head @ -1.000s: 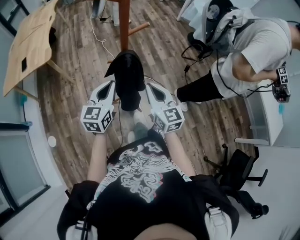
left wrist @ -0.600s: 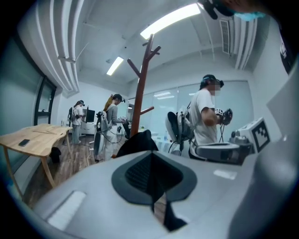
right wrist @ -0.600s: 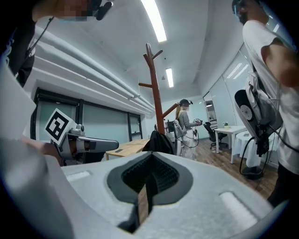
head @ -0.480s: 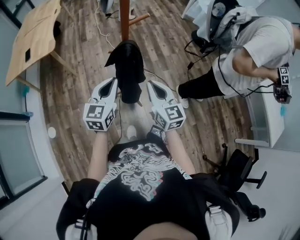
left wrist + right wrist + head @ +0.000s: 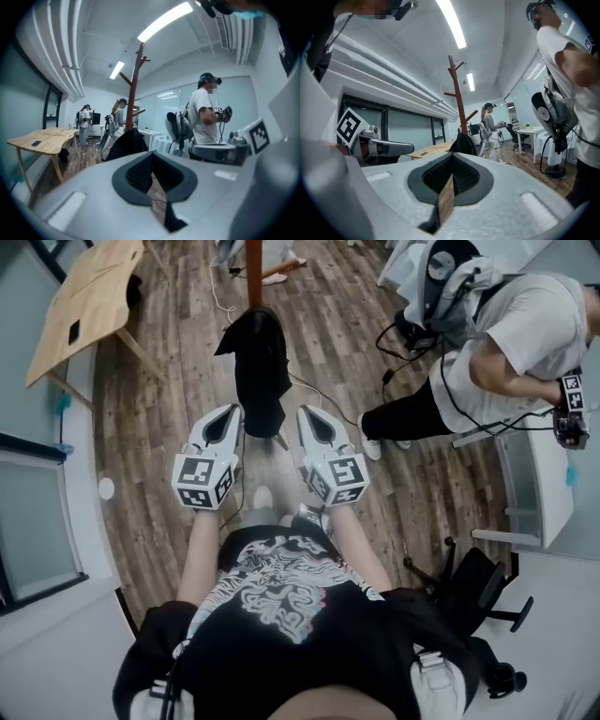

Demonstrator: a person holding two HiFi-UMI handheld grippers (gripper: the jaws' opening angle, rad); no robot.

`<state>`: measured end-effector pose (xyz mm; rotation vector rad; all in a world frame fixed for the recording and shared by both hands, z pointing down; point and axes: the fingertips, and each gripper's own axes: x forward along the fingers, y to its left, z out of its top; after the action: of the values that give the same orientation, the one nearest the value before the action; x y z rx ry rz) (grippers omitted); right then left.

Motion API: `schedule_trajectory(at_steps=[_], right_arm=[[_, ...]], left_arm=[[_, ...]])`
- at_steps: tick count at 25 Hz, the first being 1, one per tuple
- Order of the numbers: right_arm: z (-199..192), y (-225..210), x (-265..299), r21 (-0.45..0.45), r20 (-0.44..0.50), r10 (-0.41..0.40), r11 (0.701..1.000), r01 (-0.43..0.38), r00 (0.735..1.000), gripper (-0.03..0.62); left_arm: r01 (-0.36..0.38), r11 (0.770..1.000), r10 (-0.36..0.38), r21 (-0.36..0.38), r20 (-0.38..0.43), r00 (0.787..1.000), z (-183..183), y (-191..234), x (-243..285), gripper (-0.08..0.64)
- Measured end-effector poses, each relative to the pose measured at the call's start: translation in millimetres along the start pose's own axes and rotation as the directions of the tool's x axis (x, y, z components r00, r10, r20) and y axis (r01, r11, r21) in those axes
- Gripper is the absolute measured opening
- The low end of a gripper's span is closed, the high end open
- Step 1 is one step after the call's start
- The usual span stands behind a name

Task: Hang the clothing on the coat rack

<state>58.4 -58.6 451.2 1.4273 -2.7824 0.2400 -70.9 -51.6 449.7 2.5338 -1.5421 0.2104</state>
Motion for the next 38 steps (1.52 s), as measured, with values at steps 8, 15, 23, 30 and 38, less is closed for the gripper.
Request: schedule_trajectory(at_steps=[8, 15, 23, 30, 38], right_arm=[[-6.3, 18.3, -30.7, -0.004, 0.012, 0.016, 1.000, -0.016, 1.000, -0.002], [2.5, 31.9, -39.6, -0.011, 0.031, 0.045, 0.999, -0.045, 0.999, -0.002], [-1.8, 40.2, -40.8, -0.008, 0.018, 0.053, 0.999, -0.053, 0.998, -0.002], [-3.4, 45.7, -42.2, 0.010, 0.020, 0.067, 0.998, -0.067, 0.998, -0.002], [-7.7, 43.8, -46.6, 0.033, 0.021, 0.069, 0.997, -0.070, 0.997, -0.002]], left_arm=[[-0.038, 0.999, 0.038, 0.007, 0.006, 0.999, -16.3, -17.4, -31.8, -0.011], [-0.043, 0.999, 0.042, 0.019, 0.026, 0.999, -8.8, -25.5, -41.7, -0.011], [-0.096, 0.995, 0.096, 0.008, 0.033, 0.995, -10.2, -14.4, -60.0, -0.011], [-0.127, 0.992, 0.127, -0.004, 0.032, 0.991, -12.3, -8.4, -71.1, -0.011], [-0.136, 0.991, 0.136, 0.013, 0.012, 0.991, -17.1, -10.5, -71.1, -0.011]])
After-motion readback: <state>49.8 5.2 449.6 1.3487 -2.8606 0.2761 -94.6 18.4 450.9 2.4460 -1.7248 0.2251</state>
